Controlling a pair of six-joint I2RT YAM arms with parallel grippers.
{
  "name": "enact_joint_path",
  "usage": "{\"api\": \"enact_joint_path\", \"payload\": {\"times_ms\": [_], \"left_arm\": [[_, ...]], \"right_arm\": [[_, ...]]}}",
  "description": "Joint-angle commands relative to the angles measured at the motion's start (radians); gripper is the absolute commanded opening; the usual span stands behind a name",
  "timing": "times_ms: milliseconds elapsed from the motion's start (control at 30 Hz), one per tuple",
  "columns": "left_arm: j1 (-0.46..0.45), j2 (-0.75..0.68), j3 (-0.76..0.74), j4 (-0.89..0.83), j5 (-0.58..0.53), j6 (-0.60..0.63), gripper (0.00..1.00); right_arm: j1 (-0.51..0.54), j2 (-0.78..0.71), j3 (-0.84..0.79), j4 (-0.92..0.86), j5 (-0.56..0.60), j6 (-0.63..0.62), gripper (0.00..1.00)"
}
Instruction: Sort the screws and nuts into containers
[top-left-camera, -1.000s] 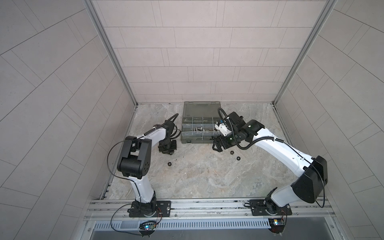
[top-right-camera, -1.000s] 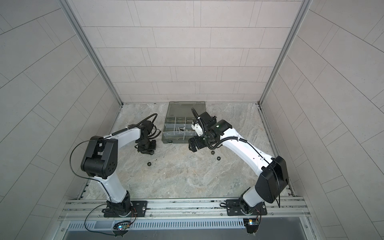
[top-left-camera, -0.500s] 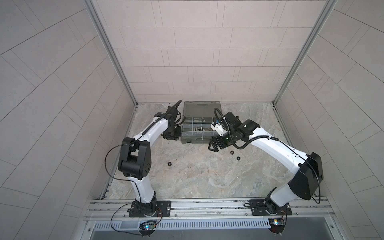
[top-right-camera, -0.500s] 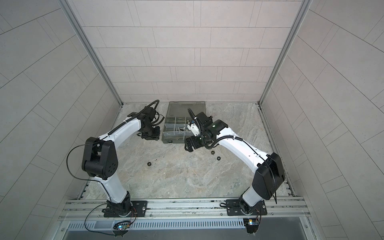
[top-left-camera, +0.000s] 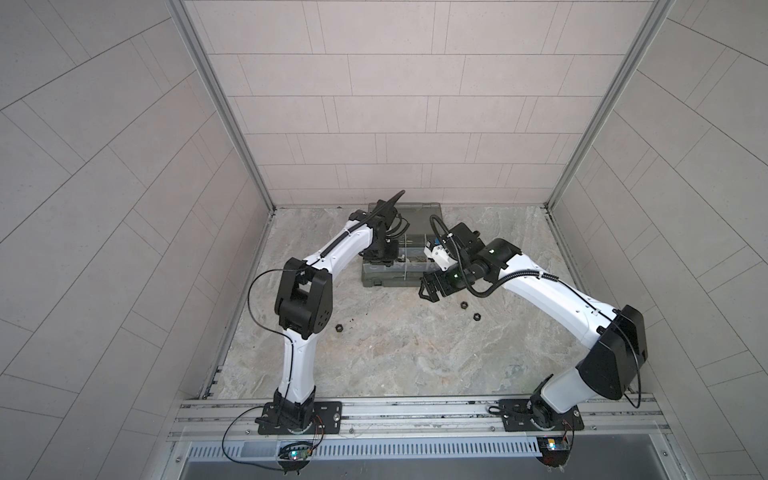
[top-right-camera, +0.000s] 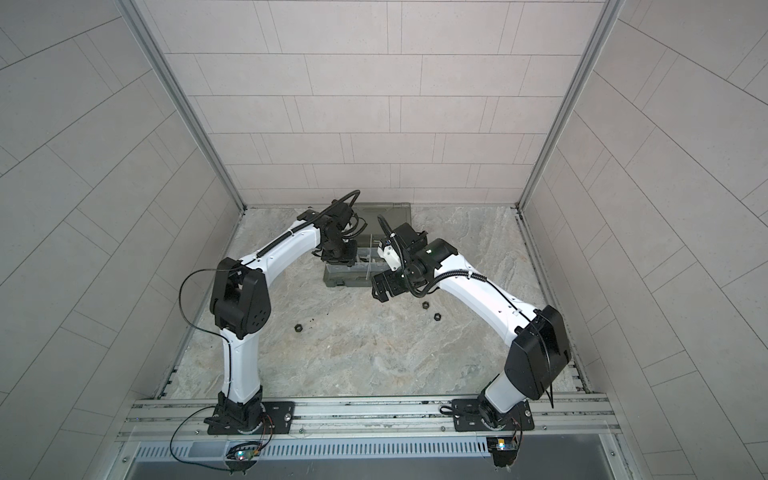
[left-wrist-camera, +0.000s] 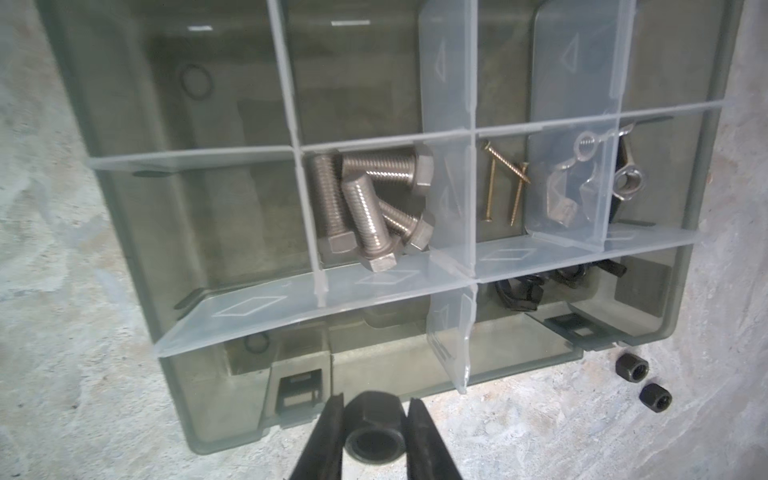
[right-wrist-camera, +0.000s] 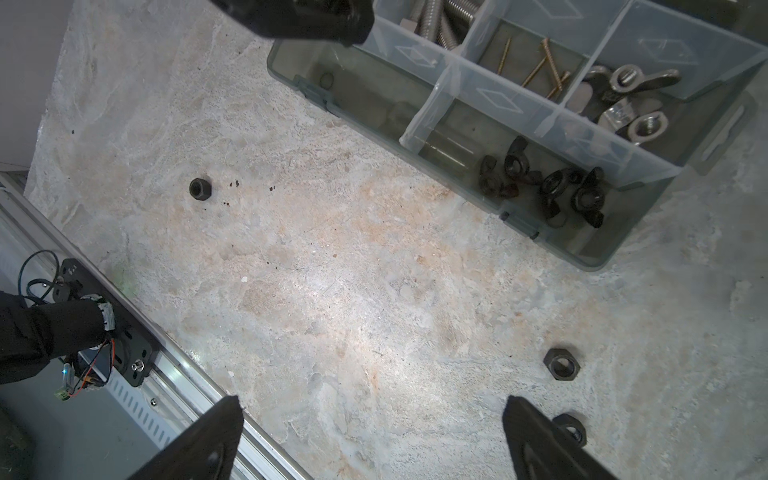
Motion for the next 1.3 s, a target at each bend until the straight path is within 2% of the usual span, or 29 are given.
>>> {"api": "enact_joint_path", "payload": {"times_ms": [0, 200, 400, 600, 733, 1000, 1267], "left_arm": [[-0.002, 0.016, 0.032, -0.037, 0.003, -0.018, 0.23], [-0.011, 0.03, 0.001, -0.029, 0.005, -0.014, 0.23], [-0.014, 0.018, -0.014, -0.016, -0.009, -0.014, 0.54], [-0.012, -0.061, -0.059, -0.024, -0.052, -0.01, 0.55], [-0.001, -0.192, -0.226, -0.01, -0.101, -0.015, 0.56], [0.057, -0.503, -0.665, 0.031, -0.174, -0.091, 0.58], [0.095, -0.59, -0.876, 0.088, -0.194, -0.161, 0.59]], "right_arm": [[-0.016, -0.047, -0.018, -0.02, 0.026, -0.02, 0.99], [-0.042, -0.066, -0.041, -0.019, 0.026, -0.029, 0.99], [-0.055, -0.074, -0.056, -0.02, 0.026, -0.036, 0.99], [-0.053, -0.06, -0.045, -0.022, 0.006, -0.049, 0.99], [-0.043, -0.029, -0.008, -0.039, -0.006, -0.056, 0.99], [-0.003, 0.045, 0.047, -0.059, -0.014, -0.048, 0.99], [0.005, 0.072, 0.064, -0.072, -0.034, -0.045, 0.99]]}}
